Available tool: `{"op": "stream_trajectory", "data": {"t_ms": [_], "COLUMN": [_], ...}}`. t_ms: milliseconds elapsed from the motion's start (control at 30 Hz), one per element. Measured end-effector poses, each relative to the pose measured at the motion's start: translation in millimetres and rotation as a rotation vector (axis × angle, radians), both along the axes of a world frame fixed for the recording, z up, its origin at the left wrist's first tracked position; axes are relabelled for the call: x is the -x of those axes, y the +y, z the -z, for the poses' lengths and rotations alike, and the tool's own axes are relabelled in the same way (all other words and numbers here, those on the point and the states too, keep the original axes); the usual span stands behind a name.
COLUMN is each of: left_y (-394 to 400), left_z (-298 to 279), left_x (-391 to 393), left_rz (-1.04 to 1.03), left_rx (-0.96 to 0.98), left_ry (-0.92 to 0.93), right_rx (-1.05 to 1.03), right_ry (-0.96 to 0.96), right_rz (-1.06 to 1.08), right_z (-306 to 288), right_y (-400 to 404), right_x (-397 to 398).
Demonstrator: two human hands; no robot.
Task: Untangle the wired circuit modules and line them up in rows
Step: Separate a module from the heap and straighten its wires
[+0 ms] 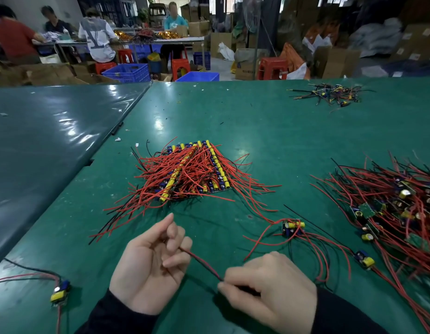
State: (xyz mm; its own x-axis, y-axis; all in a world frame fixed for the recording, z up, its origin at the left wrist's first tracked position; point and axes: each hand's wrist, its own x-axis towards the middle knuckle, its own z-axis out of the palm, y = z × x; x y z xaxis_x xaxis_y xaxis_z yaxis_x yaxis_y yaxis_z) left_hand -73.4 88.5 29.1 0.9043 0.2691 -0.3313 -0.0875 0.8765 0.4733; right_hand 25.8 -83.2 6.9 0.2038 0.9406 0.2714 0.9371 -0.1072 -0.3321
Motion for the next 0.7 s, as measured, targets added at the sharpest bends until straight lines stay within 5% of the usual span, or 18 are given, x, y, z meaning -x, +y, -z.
{"op": "stream_trajectory", "data": {"t_ms": [100, 300, 400, 533, 700], "left_y": [0.6, -12.6, -12.4, -0.2, 4.4], "left_z": [3.3, 13.7, 14.7, 9.9, 2.3], "left_x": [-3.4, -7.2, -7.7, -5.3, -0.9], "left_rz": [-0.036, -0.087, -0.032, 0.033, 0.119], "left_rx": [0.016, -0.531, -0.447, -0.130, -0.182], "left_ry": [0.142, 0.344, 0.369, 0.300, 0.203], "right_rx": [-0.042, -0.265, -0.258, -0.105, -0.004], "right_ry": [-0.128, 0.059, 0.025, -0.248, -0.371], "right_rz": [-0.085, -0.219, -0.234, -0.172, 0.110], "right_z": [-0.6, -5.3, -7.2, 0.8, -0.4], "right_y": [0.8, 5.1, 3.0, 0.9, -1.2], "right_x": [9.1, 16.1, 15.2, 11.0, -2.0]}}
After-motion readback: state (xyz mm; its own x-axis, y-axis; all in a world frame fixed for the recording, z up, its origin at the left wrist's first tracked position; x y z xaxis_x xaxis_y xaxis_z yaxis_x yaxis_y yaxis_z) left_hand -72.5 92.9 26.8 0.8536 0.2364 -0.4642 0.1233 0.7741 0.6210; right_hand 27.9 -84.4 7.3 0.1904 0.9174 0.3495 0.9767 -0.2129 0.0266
